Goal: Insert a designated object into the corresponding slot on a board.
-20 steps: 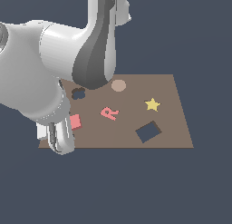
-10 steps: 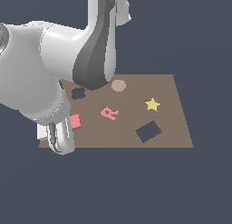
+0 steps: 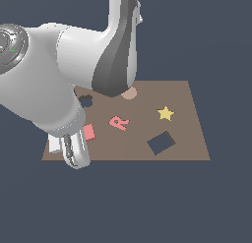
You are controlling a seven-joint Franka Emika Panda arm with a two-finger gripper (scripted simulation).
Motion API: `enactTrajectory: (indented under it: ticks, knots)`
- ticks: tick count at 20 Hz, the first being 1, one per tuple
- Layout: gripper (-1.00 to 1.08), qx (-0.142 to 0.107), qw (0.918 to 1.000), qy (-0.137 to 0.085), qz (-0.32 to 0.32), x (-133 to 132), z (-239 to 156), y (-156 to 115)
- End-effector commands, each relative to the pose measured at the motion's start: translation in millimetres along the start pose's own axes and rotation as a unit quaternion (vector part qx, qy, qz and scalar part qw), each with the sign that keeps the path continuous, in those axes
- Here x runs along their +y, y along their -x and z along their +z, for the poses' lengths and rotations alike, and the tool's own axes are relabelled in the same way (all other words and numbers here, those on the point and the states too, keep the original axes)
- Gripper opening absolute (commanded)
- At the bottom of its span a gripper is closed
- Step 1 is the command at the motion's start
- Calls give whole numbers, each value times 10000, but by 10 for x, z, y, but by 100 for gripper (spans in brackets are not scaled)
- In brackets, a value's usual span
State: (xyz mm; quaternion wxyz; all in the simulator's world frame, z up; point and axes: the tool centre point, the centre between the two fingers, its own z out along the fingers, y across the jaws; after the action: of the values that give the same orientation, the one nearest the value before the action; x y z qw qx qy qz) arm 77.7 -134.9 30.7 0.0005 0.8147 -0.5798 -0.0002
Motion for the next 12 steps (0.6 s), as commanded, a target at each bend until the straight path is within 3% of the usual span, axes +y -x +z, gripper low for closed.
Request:
enactTrajectory:
  ticks: [1, 12]
  knots:
    - [-100, -2, 10000, -6, -73, -95, -12, 184]
    - [-100, -1, 9985, -2, -545, -701, -70, 1563]
